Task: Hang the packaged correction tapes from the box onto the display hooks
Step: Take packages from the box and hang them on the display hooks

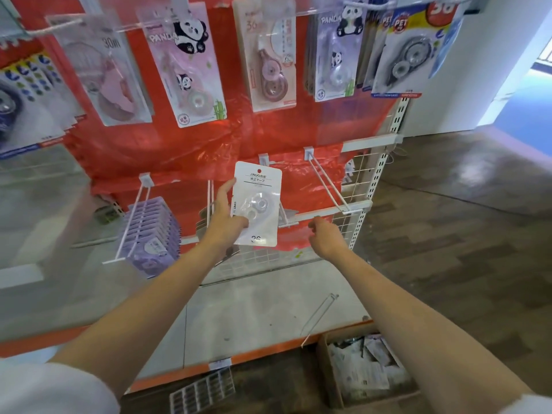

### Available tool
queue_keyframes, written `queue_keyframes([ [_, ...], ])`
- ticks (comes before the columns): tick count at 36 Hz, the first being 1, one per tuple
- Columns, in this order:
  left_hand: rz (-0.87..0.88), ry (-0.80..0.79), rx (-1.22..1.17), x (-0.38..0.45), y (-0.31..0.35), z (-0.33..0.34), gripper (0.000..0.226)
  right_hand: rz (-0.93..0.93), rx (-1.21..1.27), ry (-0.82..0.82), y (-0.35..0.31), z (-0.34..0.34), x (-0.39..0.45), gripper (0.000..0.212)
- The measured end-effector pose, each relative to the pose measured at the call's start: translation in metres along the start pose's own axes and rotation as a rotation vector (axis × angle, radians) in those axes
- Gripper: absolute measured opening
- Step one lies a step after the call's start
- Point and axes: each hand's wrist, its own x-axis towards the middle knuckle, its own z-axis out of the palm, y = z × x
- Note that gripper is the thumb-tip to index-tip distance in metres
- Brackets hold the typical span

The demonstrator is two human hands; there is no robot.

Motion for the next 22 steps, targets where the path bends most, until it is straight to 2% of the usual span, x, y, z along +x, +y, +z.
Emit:
queue_keyframes([
  [2,-0.006,-0.007,-0.052,0.002,0.004,0.009,0.094,-0.055,0.065,0.034,-0.006,-0.007,-0.002,0.032],
  [4,-0.036,-0.014,-0.063,0.005,0.006,0.018,0.093,-0.095,0.236,0.048,-0.014,-0.013,-0.006,0.027],
  [7,-0.097,-0.008,-0.08,0.008,0.011,0.034,0.08,-0.066,0.591,-0.02,-0.023,-0.019,-0.013,0.043],
  [9,-0.109,-0.046,-0.043,0.008,0.01,0.044,0.064,-0.058,0.701,-0.08,-0.021,-0.02,-0.017,0.04],
  [11,-0.087,-0.104,0.039,0.007,0.009,0.053,0.051,-0.037,0.78,-0.114,-0.014,-0.02,-0.018,0.044],
  [13,-0.06,-0.162,0.106,0.006,0.005,0.061,0.049,-0.014,0.892,-0.128,-0.003,-0.017,-0.019,0.048],
  [16,-0.025,-0.285,0.241,0.004,-0.005,0.068,0.052,-0.016,0.962,-0.098,0.012,-0.021,-0.023,0.019],
  [19,0.011,-0.388,0.436,0.004,-0.014,0.071,0.052,0.024,0.959,-0.071,0.03,-0.023,-0.026,0.025],
  [22,0.126,-0.447,0.69,0.003,-0.021,0.071,0.053,0.087,0.985,-0.06,0.048,-0.021,-0.027,0.029],
])
